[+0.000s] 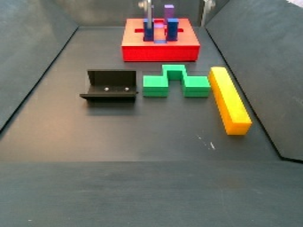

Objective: Pick up the yellow object. Move up. Move to above the board. Insert the yellow object.
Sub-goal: Pick up the yellow object.

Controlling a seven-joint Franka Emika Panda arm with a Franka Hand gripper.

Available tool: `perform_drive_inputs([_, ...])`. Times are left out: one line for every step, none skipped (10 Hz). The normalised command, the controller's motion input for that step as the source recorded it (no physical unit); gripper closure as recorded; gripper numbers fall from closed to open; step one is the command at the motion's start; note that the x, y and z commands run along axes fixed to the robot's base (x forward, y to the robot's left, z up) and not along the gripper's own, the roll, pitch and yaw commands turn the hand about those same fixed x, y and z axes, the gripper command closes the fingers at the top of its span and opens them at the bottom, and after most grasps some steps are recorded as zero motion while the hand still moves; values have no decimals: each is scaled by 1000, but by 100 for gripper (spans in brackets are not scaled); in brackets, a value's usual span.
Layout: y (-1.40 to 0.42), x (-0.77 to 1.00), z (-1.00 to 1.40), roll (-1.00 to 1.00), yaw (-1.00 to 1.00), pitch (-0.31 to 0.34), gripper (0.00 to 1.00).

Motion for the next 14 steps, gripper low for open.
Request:
perform_drive_inputs([0, 120, -3, 0, 0, 0, 0])
perform_drive_inputs([-57, 0, -423, 1, -214, -250, 0])
perform_drive_inputs([-303, -349, -557, 29, -103, -219, 0])
perform_drive_inputs([-374, -751, -349, 0, 0, -171, 0])
perform_drive_inputs([-260, -943, -274, -9, 0, -216, 0])
perform_drive_inputs([-100, -1000, -203, -67, 0, -219, 0])
perform_drive_inputs([0, -983, -154, -79, 0, -254, 0])
perform_drive_inputs([214, -511, -83, 0, -29, -220, 0])
perform_drive_inputs([520, -274, -154, -3, 0, -180, 0])
perform_drive_inputs([531, -206, -223, 0, 0, -156, 0])
perform_drive_inputs([337, -197, -391, 0, 17, -159, 0])
perform_drive_inputs([26, 0, -474, 1, 91, -137, 0])
perform_drive_inputs([0, 0, -469, 61, 63, -67, 0])
perform_drive_inputs([-57, 0, -509, 103, 0, -7, 0])
